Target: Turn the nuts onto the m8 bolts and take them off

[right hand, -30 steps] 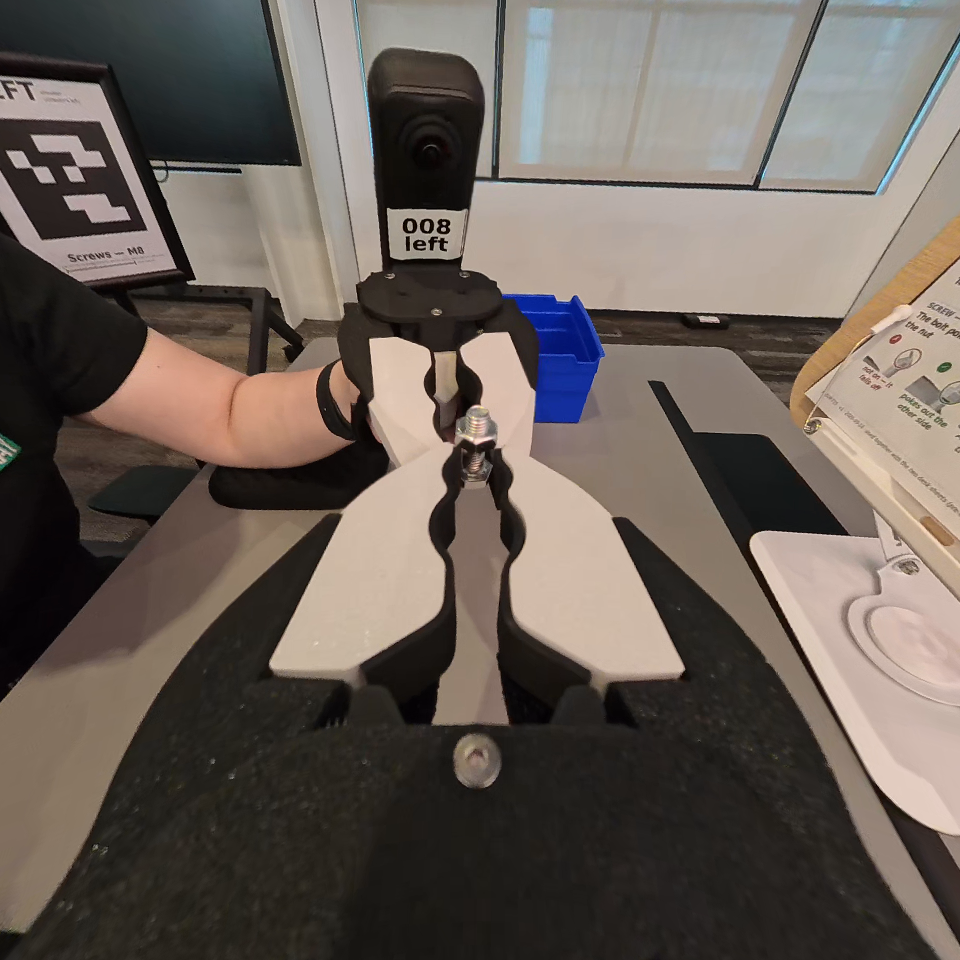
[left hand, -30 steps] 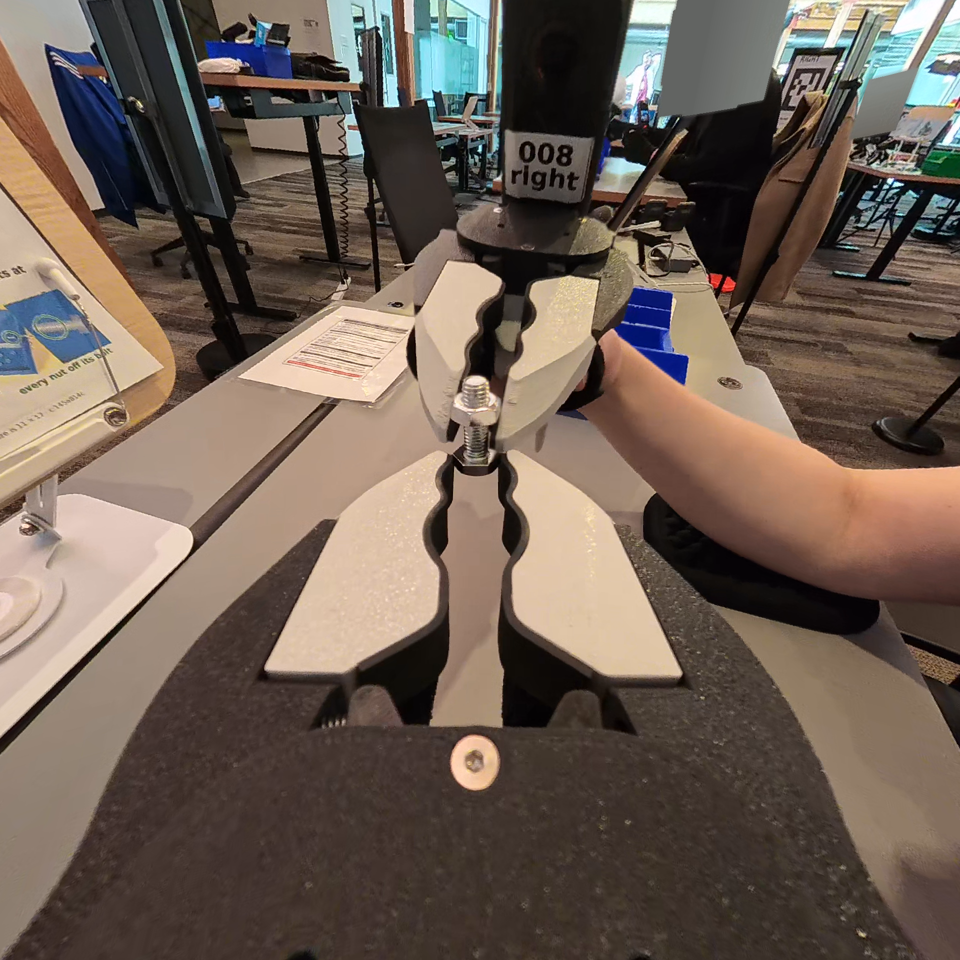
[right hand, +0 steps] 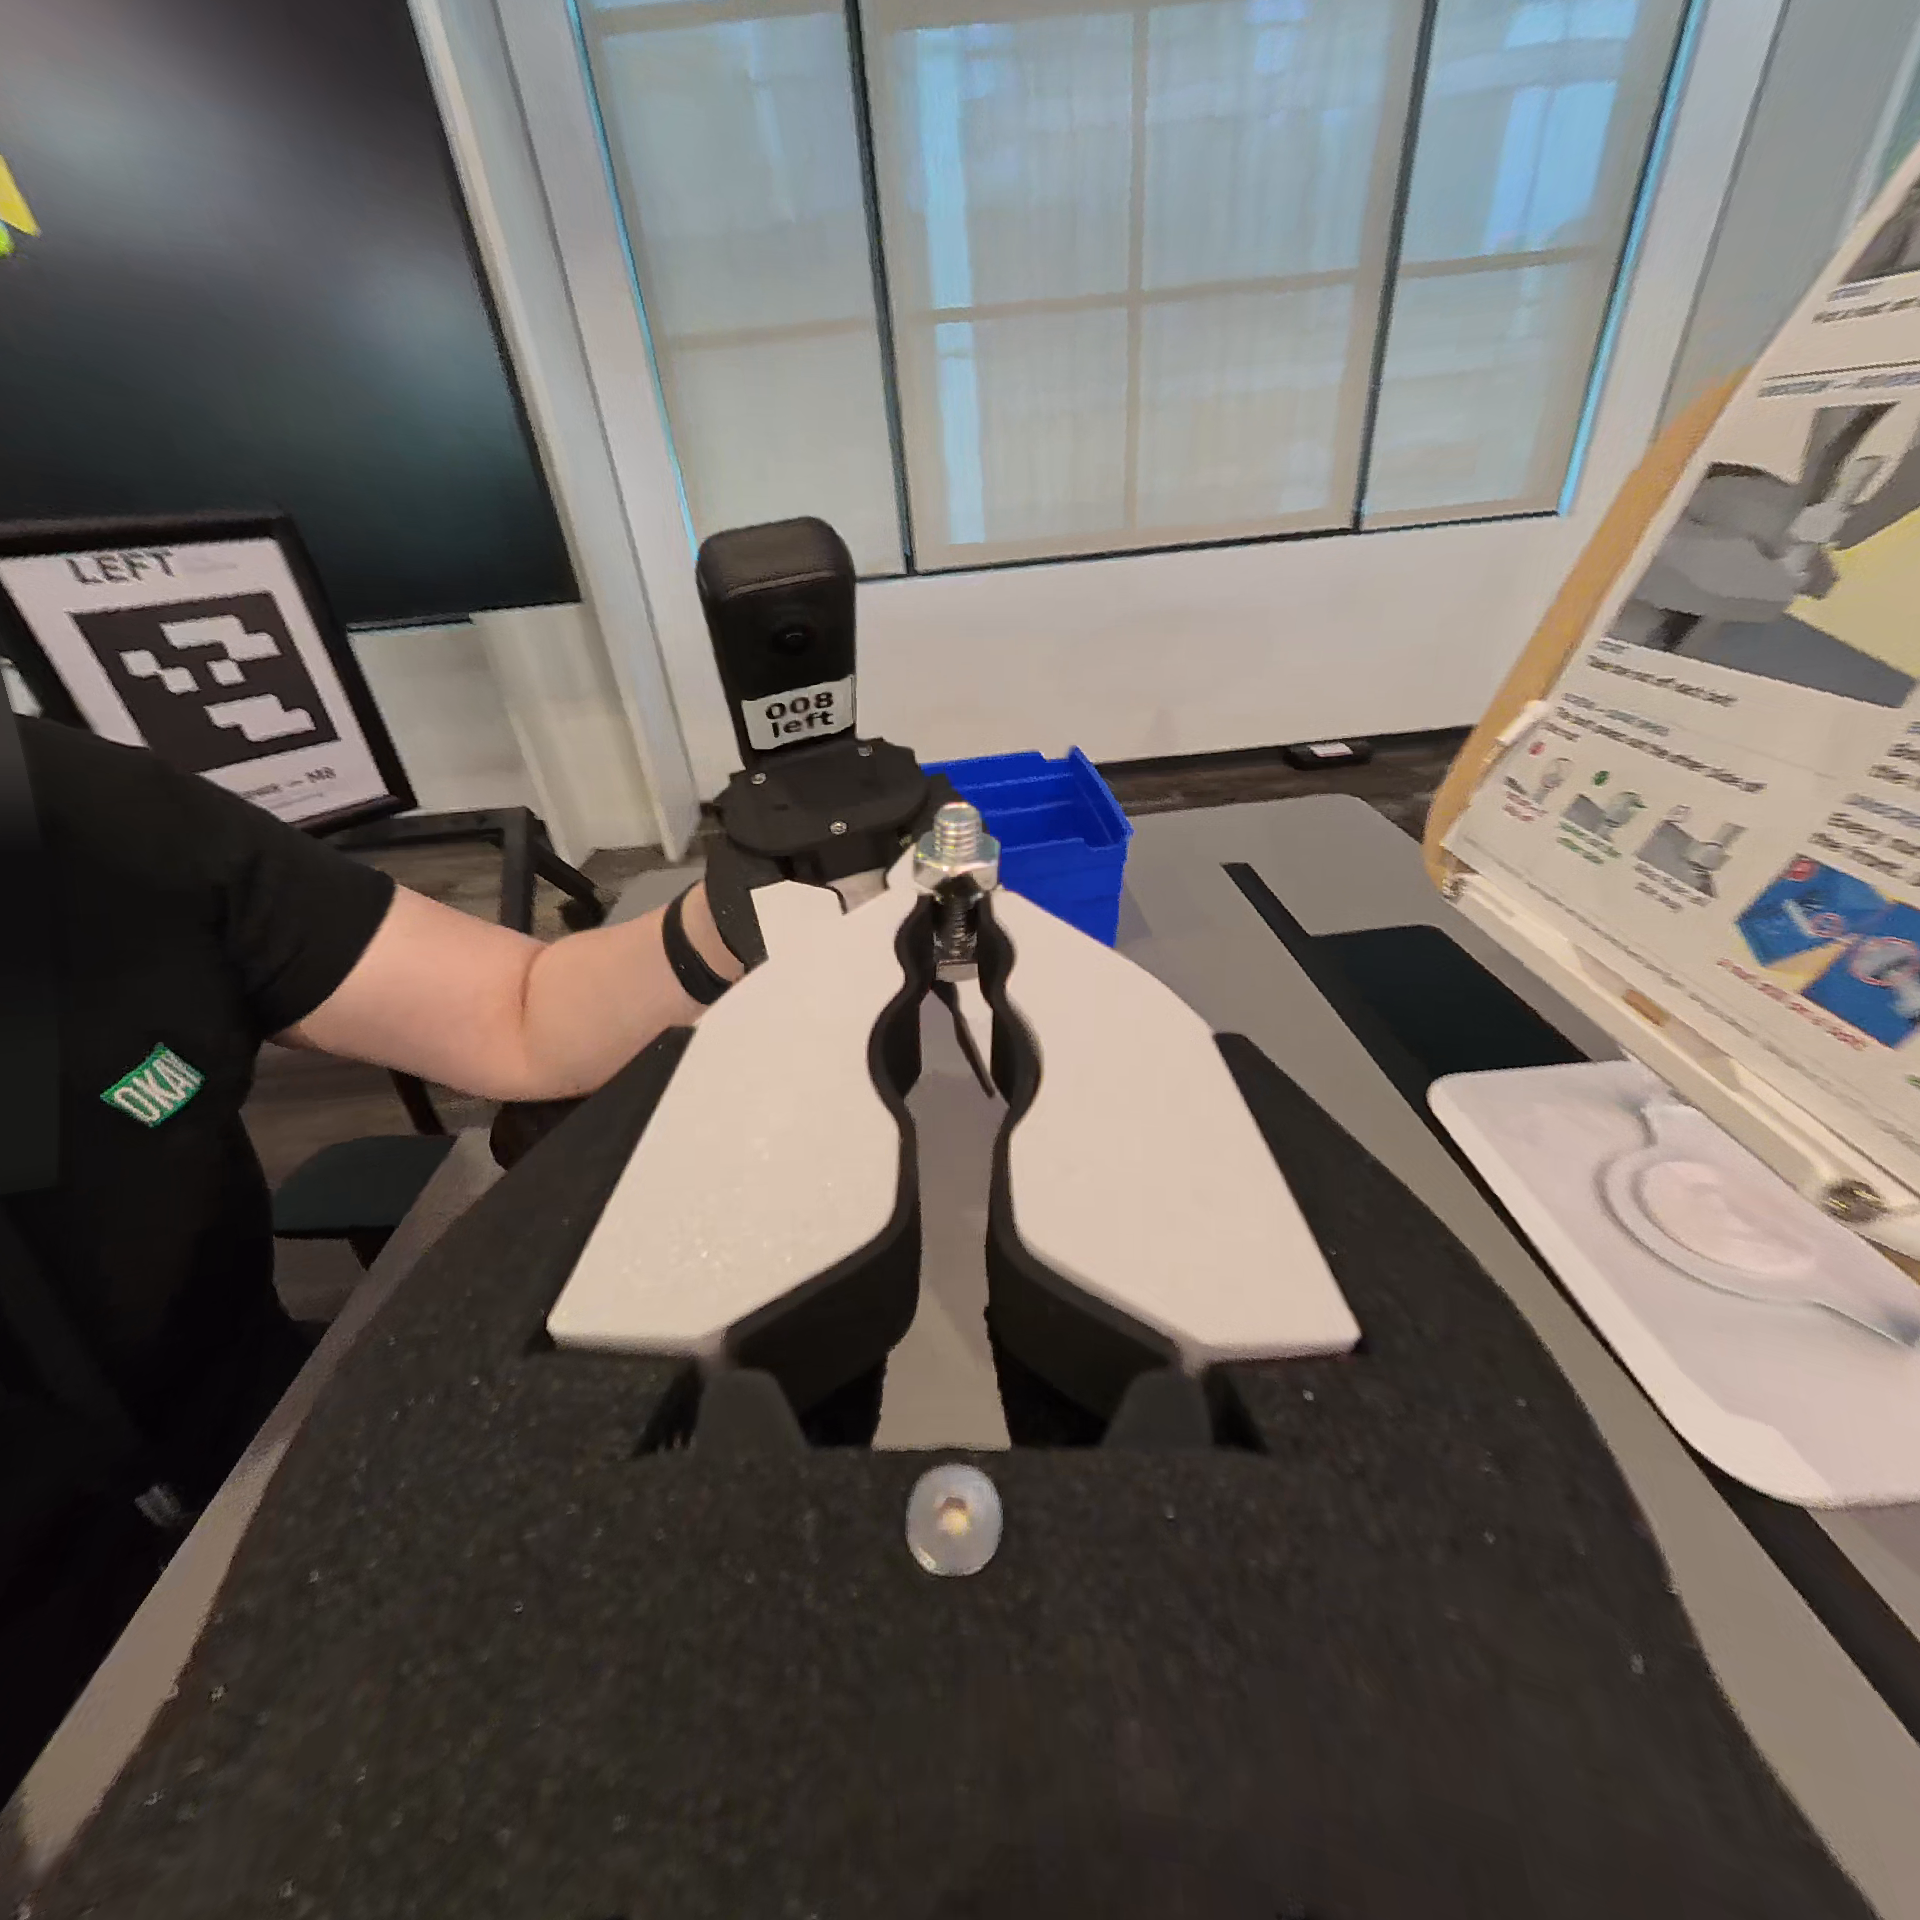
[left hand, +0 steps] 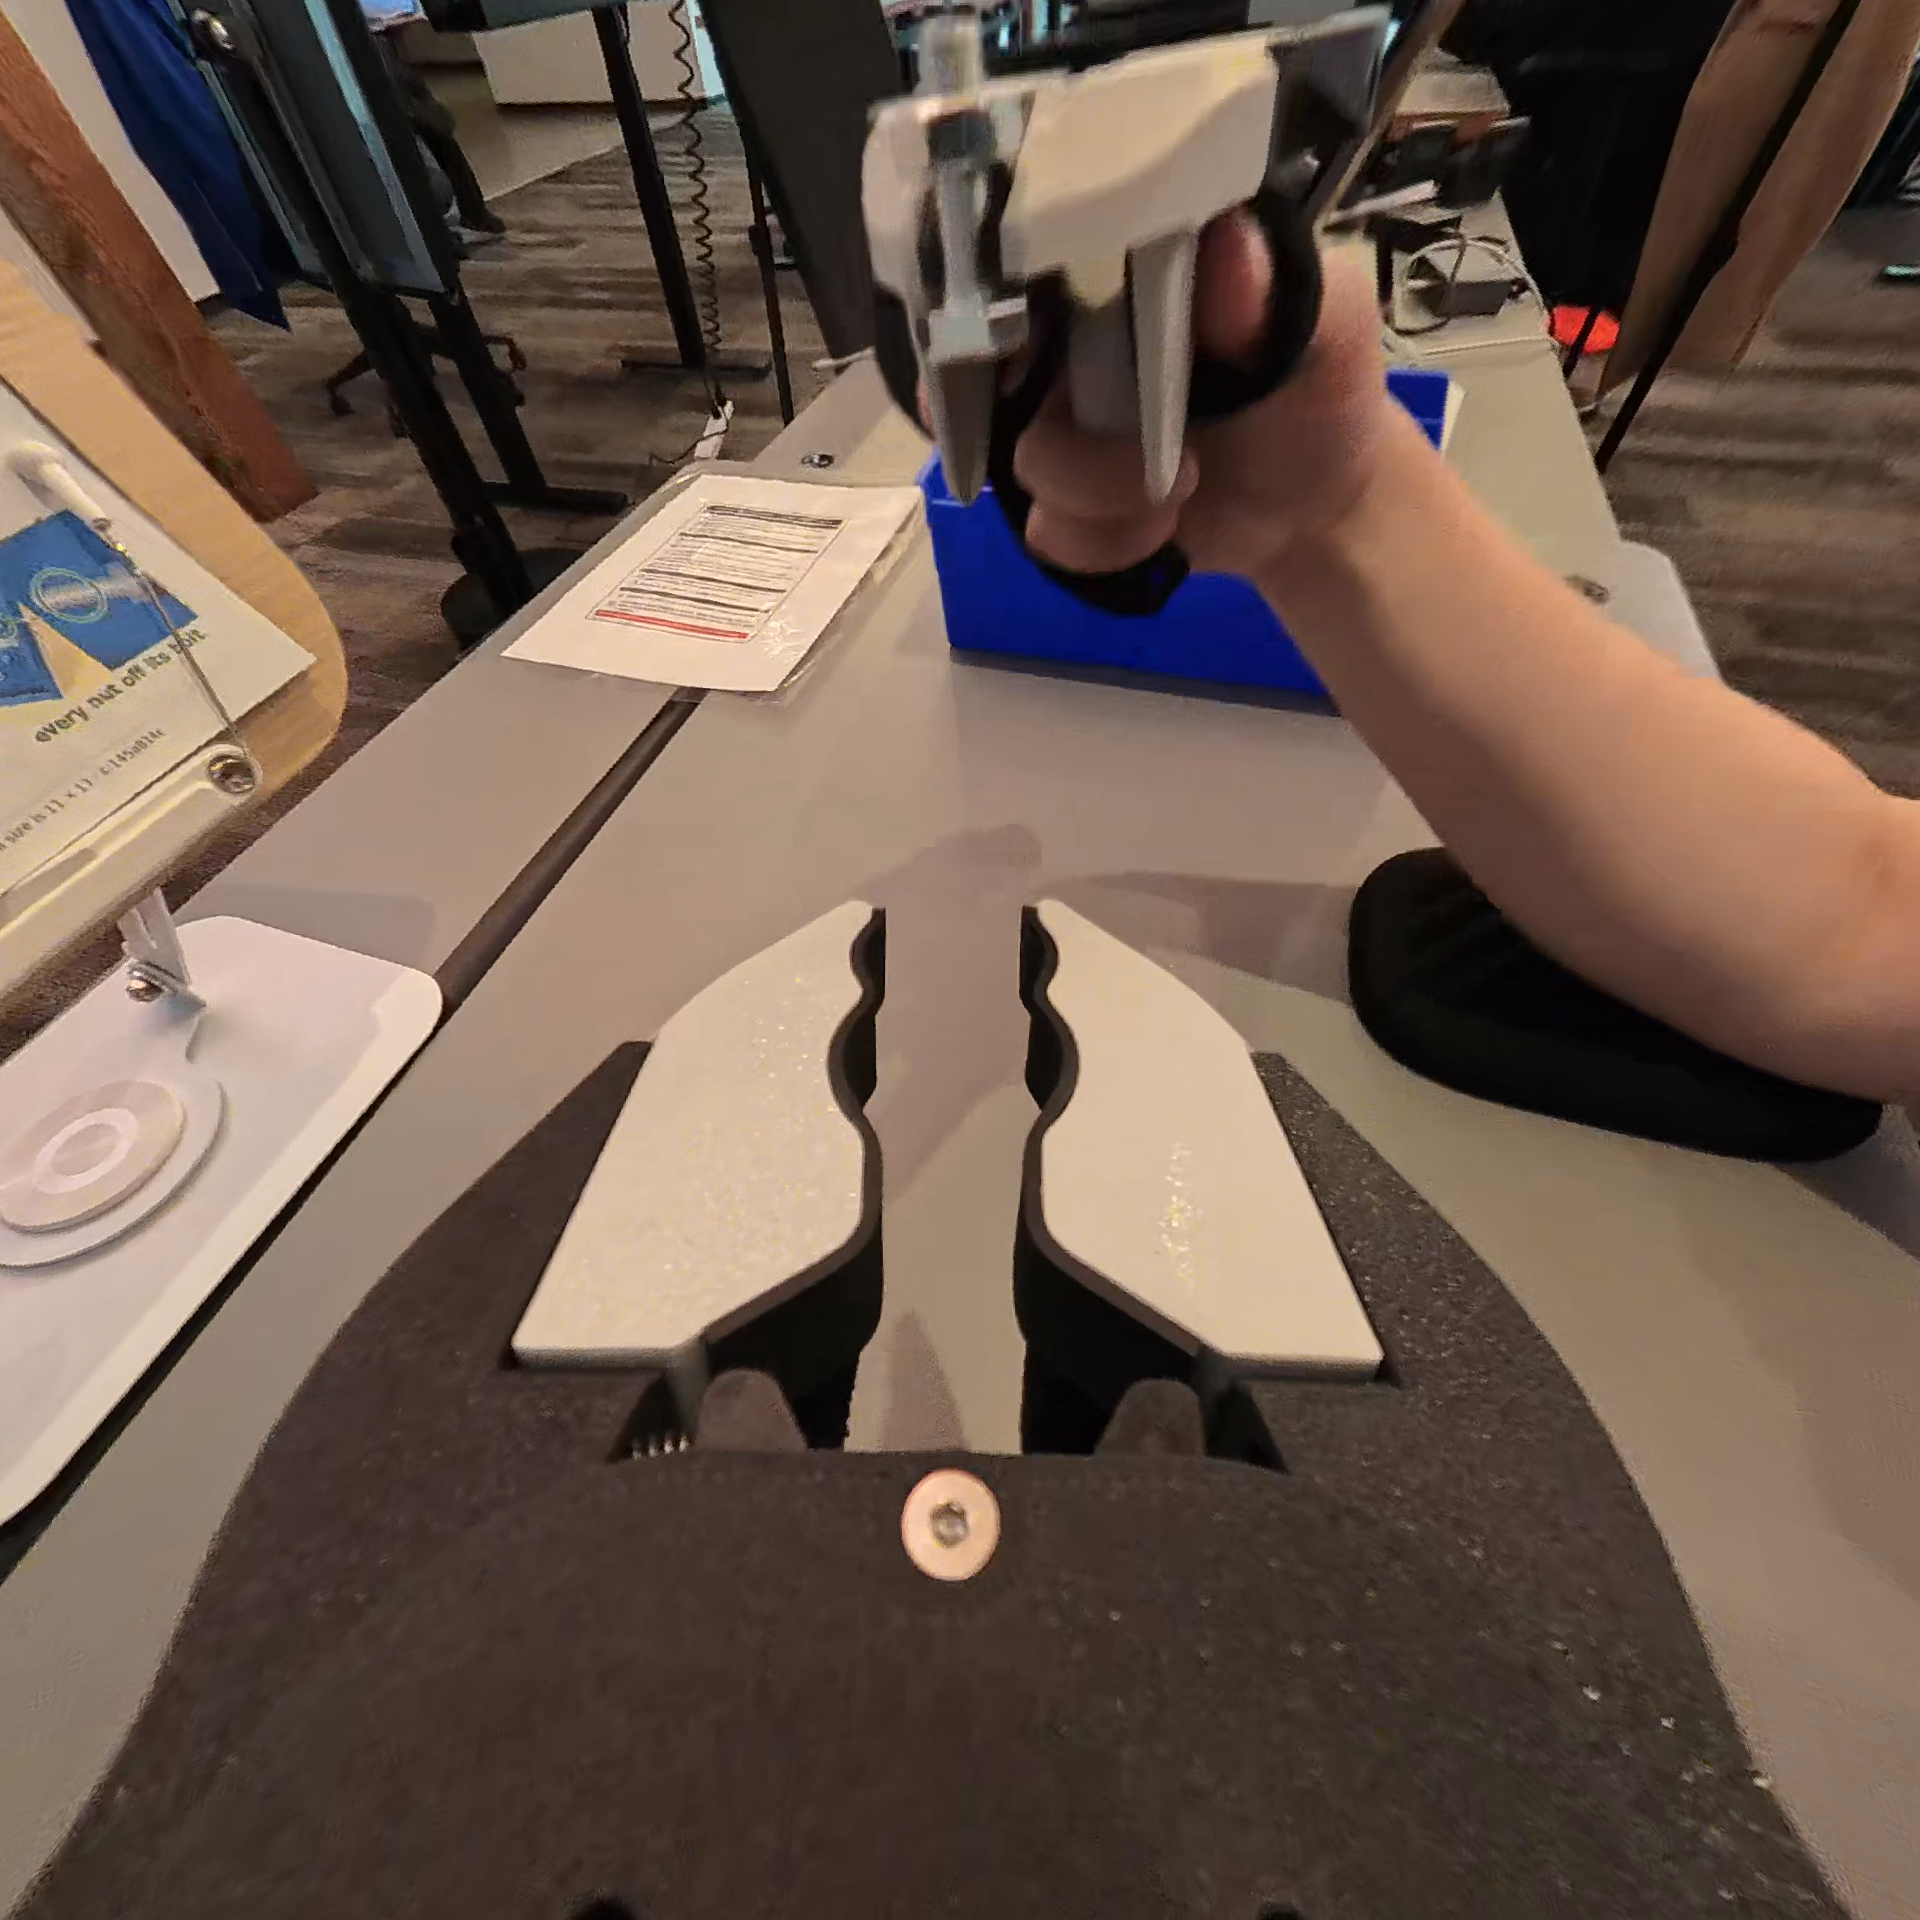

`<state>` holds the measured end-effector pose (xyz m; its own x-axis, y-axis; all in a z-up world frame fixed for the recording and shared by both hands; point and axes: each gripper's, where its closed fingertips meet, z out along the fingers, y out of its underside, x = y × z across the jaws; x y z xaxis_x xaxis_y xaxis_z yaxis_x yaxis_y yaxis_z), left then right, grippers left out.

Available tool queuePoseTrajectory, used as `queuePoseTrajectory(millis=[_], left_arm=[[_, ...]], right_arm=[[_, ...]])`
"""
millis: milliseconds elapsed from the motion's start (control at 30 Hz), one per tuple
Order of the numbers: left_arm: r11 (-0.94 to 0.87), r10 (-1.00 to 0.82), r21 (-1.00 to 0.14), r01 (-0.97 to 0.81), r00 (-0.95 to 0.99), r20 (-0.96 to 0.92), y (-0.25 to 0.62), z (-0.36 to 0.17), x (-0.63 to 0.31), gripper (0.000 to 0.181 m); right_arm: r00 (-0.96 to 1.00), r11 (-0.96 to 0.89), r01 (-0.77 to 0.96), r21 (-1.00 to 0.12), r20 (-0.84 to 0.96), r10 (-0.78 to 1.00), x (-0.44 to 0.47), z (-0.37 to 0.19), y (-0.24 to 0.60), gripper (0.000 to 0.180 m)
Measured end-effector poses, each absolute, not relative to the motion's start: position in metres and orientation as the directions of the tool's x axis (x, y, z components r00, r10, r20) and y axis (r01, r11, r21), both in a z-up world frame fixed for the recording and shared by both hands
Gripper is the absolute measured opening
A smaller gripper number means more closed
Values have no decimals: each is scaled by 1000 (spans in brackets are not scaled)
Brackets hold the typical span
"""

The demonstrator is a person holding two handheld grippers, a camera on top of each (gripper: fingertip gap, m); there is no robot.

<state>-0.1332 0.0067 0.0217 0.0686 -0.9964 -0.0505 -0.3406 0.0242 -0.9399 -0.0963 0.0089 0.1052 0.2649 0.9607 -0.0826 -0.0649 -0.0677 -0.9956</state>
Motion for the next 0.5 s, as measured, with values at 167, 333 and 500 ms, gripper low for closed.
queuePoseTrajectory(millis=[167, 333, 500], left_arm=[[12, -1000, -951, -308, -13, -8, -16, 33, -128, 23], [28, -1000, -954, -299, -21, -23, -21, 42, -131, 23], [24, -1000, -967, -254, -6, -24, -20, 54, -134, 19]], right_arm=[[443, -102, 47, -994, -71, 894, -55, 119, -10, 7], [639, -285, 196, -938, -98, 763, 25, 102, -37, 7], [862, -556, 176, -812, -146, 486, 141, 60, -55, 7]])
